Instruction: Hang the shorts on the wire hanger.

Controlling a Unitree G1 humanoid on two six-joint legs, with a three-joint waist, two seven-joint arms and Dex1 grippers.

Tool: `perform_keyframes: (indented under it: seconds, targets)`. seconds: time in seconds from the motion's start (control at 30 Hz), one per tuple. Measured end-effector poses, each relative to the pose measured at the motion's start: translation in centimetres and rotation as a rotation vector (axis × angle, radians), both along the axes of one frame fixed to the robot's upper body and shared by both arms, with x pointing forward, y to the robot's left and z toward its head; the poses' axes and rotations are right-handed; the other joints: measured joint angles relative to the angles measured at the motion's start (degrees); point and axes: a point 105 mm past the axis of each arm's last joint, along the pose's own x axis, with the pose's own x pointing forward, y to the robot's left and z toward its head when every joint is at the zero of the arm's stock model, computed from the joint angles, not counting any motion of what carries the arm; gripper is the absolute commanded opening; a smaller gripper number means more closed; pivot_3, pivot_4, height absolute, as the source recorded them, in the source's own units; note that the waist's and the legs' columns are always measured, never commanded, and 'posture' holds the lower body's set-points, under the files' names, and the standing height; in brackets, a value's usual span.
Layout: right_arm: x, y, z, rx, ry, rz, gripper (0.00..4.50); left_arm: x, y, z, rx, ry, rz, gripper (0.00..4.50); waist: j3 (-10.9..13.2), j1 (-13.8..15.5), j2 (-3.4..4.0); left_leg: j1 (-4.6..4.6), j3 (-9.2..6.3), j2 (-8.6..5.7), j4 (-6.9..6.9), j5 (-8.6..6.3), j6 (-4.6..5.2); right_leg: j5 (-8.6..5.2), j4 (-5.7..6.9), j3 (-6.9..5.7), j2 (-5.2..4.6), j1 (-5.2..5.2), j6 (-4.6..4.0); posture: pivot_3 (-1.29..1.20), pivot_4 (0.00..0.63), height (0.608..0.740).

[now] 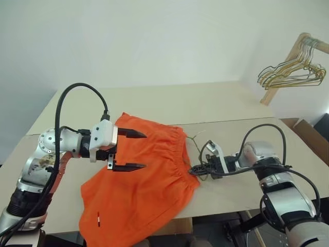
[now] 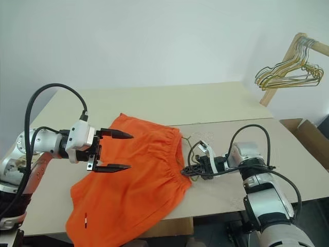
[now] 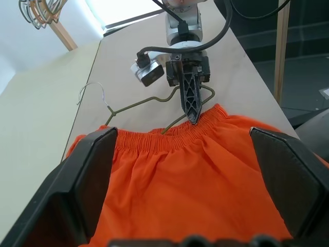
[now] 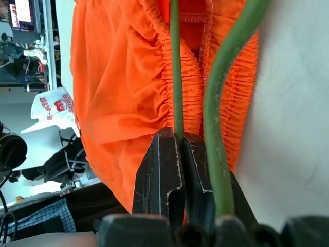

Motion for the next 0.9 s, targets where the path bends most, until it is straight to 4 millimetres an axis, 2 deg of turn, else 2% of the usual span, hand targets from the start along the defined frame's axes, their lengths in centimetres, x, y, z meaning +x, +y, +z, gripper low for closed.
perform_keyframes:
  seconds: [0.2, 0.33, 0.53, 0.73, 0.8, 0.9]
  targets:
    - [-0.7, -1.0, 0.0, -0.124, -0.157, 0.05, 0.0, 0.4, 0.0, 0.4, -0.005, -0.011, 0.004, 4.47, 0.01, 0.5, 0.01, -0.06, -0.01, 0.01, 0.0, -0.07, 0.12, 0.0, -0.02, -0.02, 0.01, -0.04, 0.0, 0.1, 0.0, 0.74]
    - [-1.3, -1.4, 1.3, -0.119, -0.188, 0.017, 0.0, 1.1, -0.1, 1.1, -0.019, -0.041, -0.007, 4.47, 0.0, 0.64, 0.01, -0.05, -0.01, 0.03, 0.0, -0.07, 0.13, 0.0, -0.04, -0.04, 0.03, 0.01, 0.0, 0.06, 0.0, 0.74]
    - [-1.0, -1.0, 4.0, -0.086, -0.257, -0.019, 0.0, 2.2, -1.0, 1.3, -0.025, -0.056, -0.056, 4.47, 0.0, -0.13, 0.01, -0.06, 0.03, 0.04, 0.0, -0.07, 0.14, 0.0, -0.06, -0.04, 0.04, 0.03, 0.0, -0.02, 0.0, 0.74]
    - [-0.5, -0.7, 4.6, -0.086, -0.265, -0.053, 0.0, 3.0, -1.6, 1.1, -0.024, -0.059, -0.088, 4.47, 0.0, -1.78, 0.01, -0.08, 0.03, 0.06, 0.01, -0.08, 0.15, 0.0, -0.07, -0.03, 0.03, 0.01, 0.0, -0.04, 0.0, 0.74]
    - [-0.4, -0.8, 4.8, -0.143, -0.313, -0.053, 0.0, 3.4, -1.7, 1.2, -0.022, -0.062, -0.096, 4.47, 0.0, -2.39, 0.01, -0.12, 0.02, 0.06, 0.03, -0.08, 0.14, 0.0, -0.05, -0.03, 0.02, -0.03, 0.0, -0.05, 0.0, 0.74]
    - [0.4, -0.9, 5.8, -0.304, -0.499, -0.035, 0.0, 4.3, -1.9, 2.2, -0.022, -0.108, -0.103, 4.47, 0.0, -2.87, 0.01, -0.12, 0.03, 0.06, 0.05, -0.07, 0.14, 0.0, -0.02, -0.03, 0.02, -0.05, 0.0, -0.07, 0.0, 0.74]
